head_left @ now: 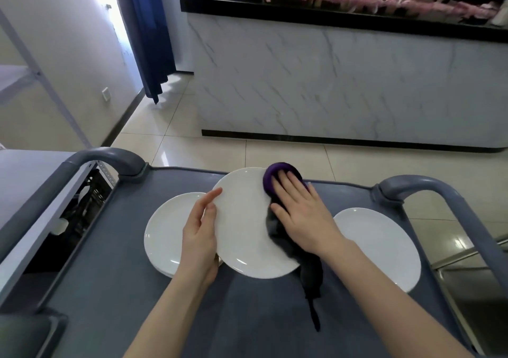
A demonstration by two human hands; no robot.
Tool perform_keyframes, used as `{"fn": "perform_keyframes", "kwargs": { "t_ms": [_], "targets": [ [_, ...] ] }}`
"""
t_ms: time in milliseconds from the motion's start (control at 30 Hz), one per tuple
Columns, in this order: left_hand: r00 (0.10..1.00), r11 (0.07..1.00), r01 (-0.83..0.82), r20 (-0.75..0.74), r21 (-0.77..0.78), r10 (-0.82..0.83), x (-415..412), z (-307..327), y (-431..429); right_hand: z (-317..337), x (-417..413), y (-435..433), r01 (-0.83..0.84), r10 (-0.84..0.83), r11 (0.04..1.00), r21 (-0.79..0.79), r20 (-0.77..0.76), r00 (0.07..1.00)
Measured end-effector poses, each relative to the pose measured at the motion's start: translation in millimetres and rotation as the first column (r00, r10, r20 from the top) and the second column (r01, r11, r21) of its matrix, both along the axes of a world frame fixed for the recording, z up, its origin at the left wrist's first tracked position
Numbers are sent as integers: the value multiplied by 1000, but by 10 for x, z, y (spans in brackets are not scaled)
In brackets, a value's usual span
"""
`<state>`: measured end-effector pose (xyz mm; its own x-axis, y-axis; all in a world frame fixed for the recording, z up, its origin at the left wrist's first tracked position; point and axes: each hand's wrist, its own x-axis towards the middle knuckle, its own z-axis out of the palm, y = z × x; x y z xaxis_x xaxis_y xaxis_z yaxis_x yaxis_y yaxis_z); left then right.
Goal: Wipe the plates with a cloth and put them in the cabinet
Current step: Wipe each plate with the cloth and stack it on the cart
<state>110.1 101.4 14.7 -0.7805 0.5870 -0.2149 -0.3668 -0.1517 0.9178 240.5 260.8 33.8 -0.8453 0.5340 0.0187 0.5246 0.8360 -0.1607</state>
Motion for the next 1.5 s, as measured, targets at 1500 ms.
{"fn": "perform_keyframes", "kwargs": {
  "t_ms": [1500],
  "targets": [
    [974, 981, 139, -161, -135, -160, -40, 100, -184, -329, 376, -354, -54, 50, 997, -49, -79, 996]
  ]
}}
